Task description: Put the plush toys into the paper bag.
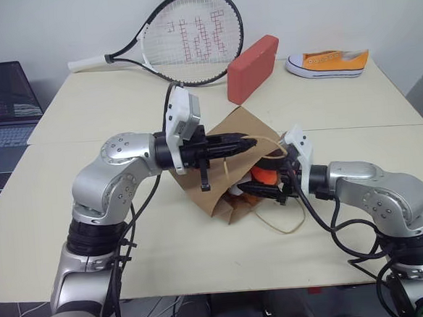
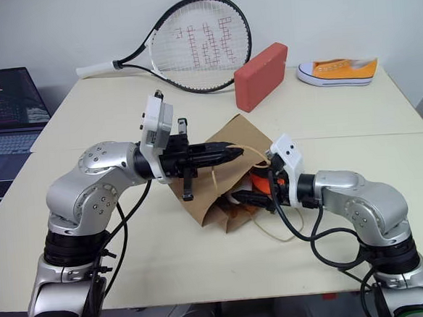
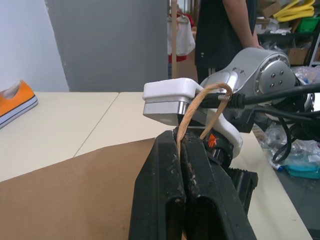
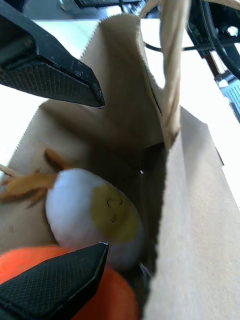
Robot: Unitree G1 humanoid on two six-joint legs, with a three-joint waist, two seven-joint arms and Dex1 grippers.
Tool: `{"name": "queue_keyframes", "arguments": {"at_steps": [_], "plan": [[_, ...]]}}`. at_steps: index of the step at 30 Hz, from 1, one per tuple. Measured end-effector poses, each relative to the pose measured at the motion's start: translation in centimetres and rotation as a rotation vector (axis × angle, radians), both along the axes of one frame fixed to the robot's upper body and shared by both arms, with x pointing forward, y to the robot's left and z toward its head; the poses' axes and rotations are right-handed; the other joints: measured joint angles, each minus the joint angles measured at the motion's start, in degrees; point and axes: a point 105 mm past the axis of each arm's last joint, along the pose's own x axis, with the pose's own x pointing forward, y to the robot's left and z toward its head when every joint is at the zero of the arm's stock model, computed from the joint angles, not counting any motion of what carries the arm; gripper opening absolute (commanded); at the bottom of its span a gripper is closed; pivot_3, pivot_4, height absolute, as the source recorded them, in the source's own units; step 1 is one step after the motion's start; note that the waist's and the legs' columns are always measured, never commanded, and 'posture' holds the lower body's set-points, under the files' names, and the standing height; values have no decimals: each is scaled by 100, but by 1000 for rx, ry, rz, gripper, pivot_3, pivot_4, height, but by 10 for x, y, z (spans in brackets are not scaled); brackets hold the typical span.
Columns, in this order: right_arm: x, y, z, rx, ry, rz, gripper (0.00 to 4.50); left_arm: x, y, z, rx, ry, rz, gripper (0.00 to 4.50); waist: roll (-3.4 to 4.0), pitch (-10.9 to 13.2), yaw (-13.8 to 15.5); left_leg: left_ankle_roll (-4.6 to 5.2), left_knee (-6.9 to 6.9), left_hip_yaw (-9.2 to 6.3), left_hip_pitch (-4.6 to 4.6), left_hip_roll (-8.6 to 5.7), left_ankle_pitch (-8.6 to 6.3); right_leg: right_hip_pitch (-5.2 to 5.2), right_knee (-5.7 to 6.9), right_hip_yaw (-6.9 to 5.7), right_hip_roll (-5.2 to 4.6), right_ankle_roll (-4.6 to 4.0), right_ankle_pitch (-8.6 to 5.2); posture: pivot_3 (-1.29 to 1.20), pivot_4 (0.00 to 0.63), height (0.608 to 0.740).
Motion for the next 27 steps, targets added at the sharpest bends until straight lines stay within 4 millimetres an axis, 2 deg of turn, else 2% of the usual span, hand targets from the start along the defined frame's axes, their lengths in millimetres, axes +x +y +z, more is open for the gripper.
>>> {"name": "queue_keyframes", "arguments": {"at_steps": [3, 7, 13, 15, 17, 22, 27], "plan": [[4, 3, -2, -45, -74, -12, 4470, 2, -3, 3, -19, -9, 3, 0, 0, 0, 2, 0, 0, -1, -1, 0, 0, 0, -1, -1, 0, 0, 0, 0, 150, 740], [8, 7, -12, -161, -266, -13, 4470, 3, -7, 5, -44, -3, 8, 0, -1, 0, 0, 0, 0, 0, -1, 0, 0, 0, -3, -1, 0, 1, 0, 0, 150, 740], [17, 11, -8, -109, -434, -84, 4470, 4, -8, 5, -49, 0, 12, 0, -1, 0, -10, 0, 0, -2, 0, 0, 0, 1, -2, -1, 0, 3, 1, 0, 150, 740], [16, 12, -9, -39, -404, -95, 4470, 5, -7, 4, -49, 2, 16, 0, -1, 0, -9, 0, -1, -2, 0, 0, 0, 1, -2, -1, 0, 2, 1, 0, 150, 740], [13, 11, -7, 83, -298, -104, 4470, 7, -5, 4, -46, 4, 28, 0, 0, 0, -8, 0, -1, -2, 1, 0, 0, 1, 1, 0, 0, 2, 1, 0, 150, 740], [9, 6, 3, 221, -168, -105, 4470, 8, -1, 2, -27, 2, 32, 0, 0, 0, -9, 0, 0, -3, 3, 0, 0, 2, 3, 0, 0, 0, 1, 0, 150, 740], [12, 3, -3, 204, -88, -138, 4470, 7, 3, 2, -15, 6, 27, 0, 0, 0, -6, 0, -1, -3, 2, 0, 0, 2, 1, -1, 0, -2, 0, 0, 150, 740]]}}
